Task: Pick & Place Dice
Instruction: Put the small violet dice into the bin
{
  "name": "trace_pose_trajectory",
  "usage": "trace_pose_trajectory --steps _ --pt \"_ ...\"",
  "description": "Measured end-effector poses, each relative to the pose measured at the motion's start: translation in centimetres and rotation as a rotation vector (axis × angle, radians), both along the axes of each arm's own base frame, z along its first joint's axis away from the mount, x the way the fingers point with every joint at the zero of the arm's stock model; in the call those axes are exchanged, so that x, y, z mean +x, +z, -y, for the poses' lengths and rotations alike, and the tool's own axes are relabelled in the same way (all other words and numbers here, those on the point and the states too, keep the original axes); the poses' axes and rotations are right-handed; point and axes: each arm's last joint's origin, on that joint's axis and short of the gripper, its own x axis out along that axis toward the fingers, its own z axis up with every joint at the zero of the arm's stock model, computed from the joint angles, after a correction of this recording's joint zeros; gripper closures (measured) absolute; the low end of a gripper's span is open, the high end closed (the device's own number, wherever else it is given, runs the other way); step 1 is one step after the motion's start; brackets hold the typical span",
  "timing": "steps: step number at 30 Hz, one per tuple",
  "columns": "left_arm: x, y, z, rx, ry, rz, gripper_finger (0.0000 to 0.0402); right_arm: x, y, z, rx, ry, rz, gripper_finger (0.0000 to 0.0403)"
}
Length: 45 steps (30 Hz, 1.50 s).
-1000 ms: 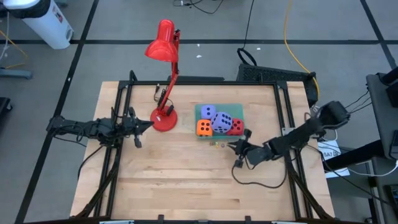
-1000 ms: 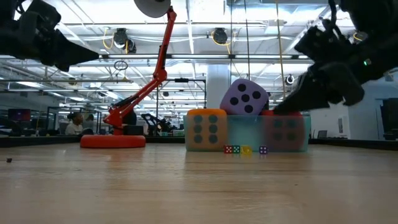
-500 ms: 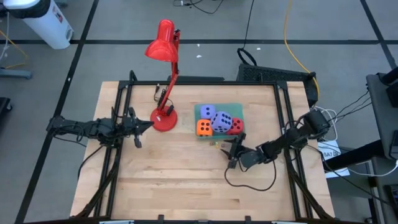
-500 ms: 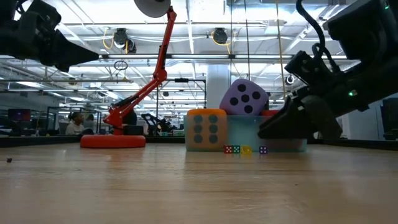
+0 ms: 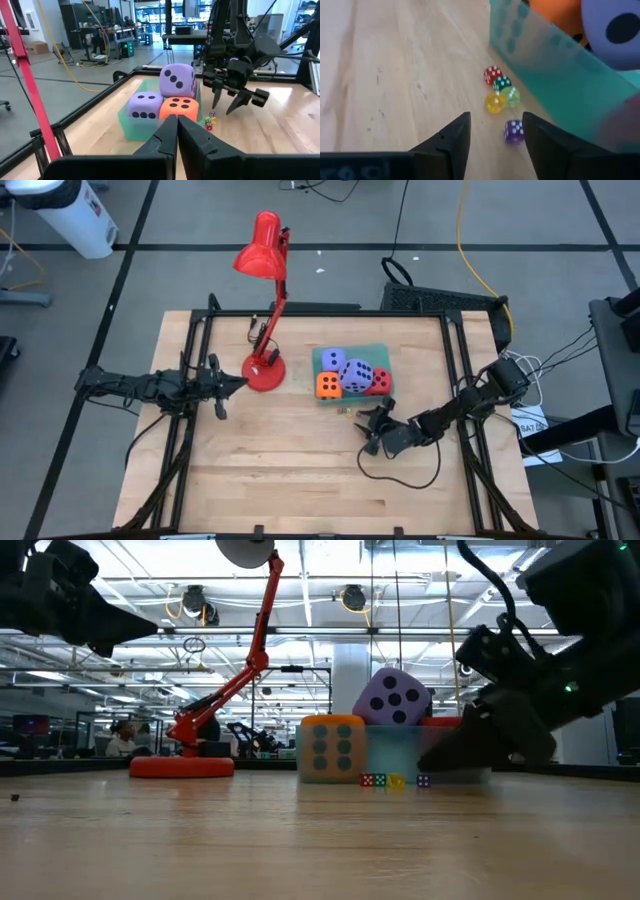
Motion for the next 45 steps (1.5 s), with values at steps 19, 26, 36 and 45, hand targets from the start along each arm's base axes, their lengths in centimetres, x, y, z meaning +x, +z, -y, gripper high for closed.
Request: trace_pose_trajectory --steps 19,26,36,45 --pt "0.0 -0.1 0.1 -0.026 -0.05 -0.002 0.0376 0.6 -0.3 0.8 0.011 -0.105 -0.131 0.0241" --pt "0.0 -0.1 0.1 -0.031 -0.05 -0.001 0.0376 1.0 -0.3 1.4 0.061 -0.088 -0.142 0.0241" --pt "0.0 0.0 0.1 -0.014 -0.05 -0.002 0.0376 1.3 -0.2 2.1 0.072 -0.078 -0.153 0.0249" --pt "0.0 0.0 0.1 -0.031 -0.049 0.001 0.0376 1.4 -0.2 2.0 0.082 -0.07 -0.141 0.0327"
